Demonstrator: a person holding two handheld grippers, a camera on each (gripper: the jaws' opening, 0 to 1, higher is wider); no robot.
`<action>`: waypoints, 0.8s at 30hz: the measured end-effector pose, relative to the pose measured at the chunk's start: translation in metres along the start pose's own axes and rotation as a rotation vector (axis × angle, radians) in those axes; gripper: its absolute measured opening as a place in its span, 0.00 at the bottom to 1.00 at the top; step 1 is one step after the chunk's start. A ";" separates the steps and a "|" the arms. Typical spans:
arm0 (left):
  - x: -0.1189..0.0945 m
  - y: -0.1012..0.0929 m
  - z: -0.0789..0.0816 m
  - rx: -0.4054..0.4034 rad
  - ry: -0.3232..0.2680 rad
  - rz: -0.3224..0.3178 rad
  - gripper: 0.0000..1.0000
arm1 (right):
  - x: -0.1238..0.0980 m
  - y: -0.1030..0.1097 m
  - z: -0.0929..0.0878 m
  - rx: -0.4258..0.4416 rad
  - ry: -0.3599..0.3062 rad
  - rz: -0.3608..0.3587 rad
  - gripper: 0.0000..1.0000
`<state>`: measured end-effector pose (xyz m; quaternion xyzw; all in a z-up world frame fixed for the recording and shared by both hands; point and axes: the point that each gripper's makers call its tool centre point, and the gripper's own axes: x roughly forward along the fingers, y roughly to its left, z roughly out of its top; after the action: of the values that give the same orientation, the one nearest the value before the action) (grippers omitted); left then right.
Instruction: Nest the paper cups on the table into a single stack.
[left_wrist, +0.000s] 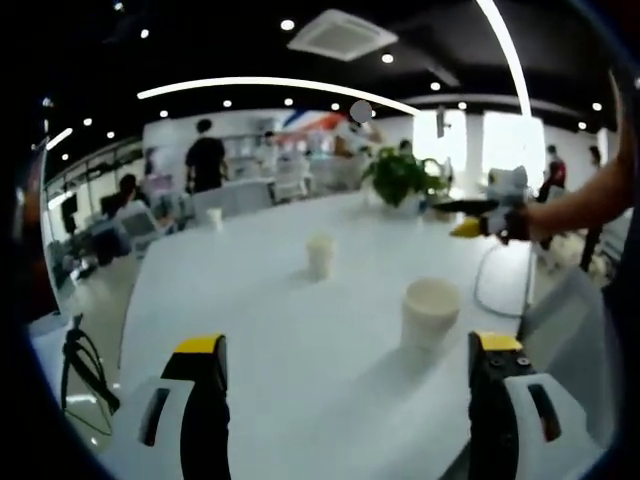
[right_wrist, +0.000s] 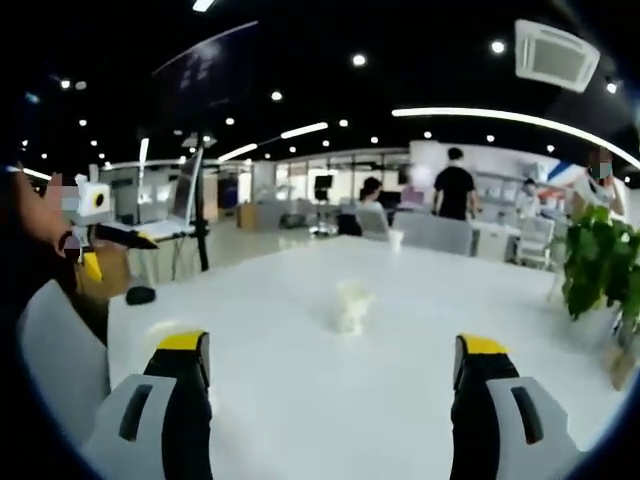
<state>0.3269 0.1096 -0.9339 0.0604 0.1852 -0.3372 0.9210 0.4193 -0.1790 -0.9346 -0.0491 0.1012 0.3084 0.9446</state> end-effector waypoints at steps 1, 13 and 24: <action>-0.002 0.001 0.000 0.003 -0.002 0.003 0.98 | 0.002 0.000 -0.001 0.001 0.000 0.002 1.00; -0.006 0.007 -0.004 -0.003 0.012 0.016 0.98 | 0.048 -0.017 -0.007 0.031 0.001 -0.003 1.00; -0.001 0.003 -0.006 -0.002 0.022 0.008 0.98 | 0.085 -0.020 -0.006 0.041 -0.025 0.023 1.00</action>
<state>0.3267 0.1141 -0.9396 0.0637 0.1955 -0.3325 0.9204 0.4972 -0.1470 -0.9592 -0.0248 0.0964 0.3176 0.9430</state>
